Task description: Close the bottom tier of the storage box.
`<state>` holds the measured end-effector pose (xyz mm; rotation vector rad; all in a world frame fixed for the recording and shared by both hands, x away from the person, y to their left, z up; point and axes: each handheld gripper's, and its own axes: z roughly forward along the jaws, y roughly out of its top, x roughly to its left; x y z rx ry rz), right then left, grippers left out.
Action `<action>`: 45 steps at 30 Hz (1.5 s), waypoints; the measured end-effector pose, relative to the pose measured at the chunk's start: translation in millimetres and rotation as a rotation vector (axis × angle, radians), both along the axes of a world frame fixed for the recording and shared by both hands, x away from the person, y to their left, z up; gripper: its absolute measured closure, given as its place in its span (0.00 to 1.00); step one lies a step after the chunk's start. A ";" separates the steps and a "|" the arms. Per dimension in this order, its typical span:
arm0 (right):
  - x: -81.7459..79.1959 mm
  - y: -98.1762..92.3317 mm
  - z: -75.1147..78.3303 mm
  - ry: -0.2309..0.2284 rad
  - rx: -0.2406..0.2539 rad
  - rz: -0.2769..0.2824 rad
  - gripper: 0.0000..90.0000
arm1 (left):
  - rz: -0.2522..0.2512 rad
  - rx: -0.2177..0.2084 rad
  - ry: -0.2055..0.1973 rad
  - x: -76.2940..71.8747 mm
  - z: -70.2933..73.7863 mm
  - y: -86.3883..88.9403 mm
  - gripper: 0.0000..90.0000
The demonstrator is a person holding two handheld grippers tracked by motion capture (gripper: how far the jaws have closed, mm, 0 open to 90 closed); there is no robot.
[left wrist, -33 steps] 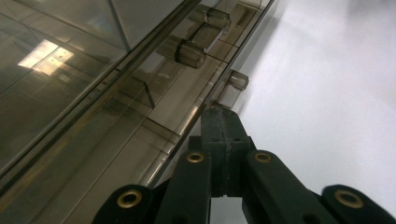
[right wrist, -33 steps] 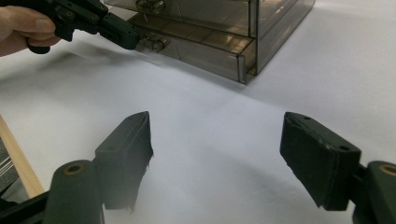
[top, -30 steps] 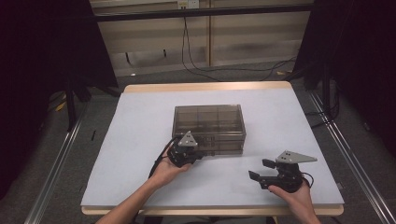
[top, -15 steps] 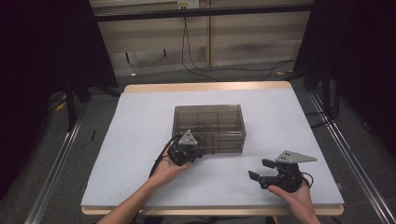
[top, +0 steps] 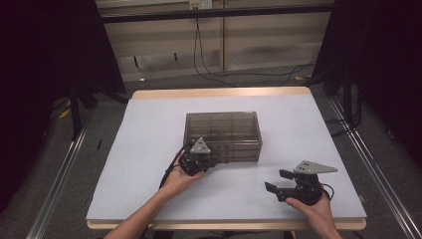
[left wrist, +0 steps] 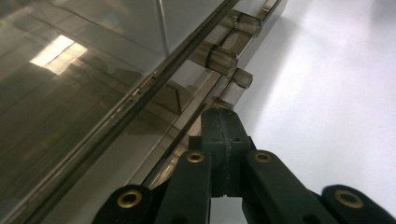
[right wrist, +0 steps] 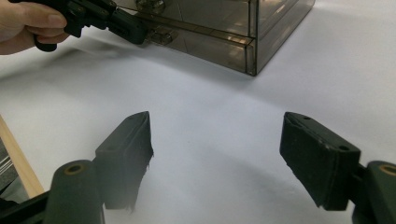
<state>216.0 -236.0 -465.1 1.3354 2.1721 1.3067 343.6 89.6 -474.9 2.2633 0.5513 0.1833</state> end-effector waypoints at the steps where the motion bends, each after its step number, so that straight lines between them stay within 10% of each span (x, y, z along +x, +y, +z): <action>1: 0.0 0.2 0.0 -0.001 0.000 0.000 0.28 | 0.002 0.007 0.001 0.1 0.4 0.0 1.00; 25: -0.1 -1.2 0.1 0.001 0.004 0.005 0.28 | 0.015 0.016 0.015 2.4 -6.2 -0.1 0.99; 45: -0.2 -3.6 0.4 0.002 0.013 -0.004 0.27 | -0.022 -0.017 -0.032 -22.0 14.4 10.9 0.55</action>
